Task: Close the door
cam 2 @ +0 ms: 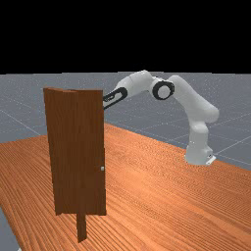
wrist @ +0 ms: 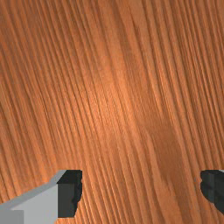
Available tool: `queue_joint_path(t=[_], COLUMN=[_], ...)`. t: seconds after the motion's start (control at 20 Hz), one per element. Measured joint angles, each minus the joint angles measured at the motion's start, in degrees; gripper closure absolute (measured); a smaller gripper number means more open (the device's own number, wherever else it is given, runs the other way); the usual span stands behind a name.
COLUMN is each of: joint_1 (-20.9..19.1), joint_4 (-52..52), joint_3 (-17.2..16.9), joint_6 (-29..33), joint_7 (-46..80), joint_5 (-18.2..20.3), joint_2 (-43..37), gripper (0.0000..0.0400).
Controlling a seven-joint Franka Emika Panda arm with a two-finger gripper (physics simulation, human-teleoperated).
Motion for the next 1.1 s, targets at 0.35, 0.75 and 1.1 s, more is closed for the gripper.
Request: queue_joint_path(t=[0.35, 0.75, 1.1], joint_1=[8.0, 29.7, 27.6], joint_4=[-28.6, -30.8, -14.0], joint_3=[9.2, 0.7, 8.5], joint_6=[12.8, 8.6, 4.9], joint_7=[-22.3, 23.0, 16.1], joint_5=[-7.3, -21.7, -9.7], joint_2=[-16.7, -17.9, -8.6], gripper=[0.0, 0.0, 0.0])
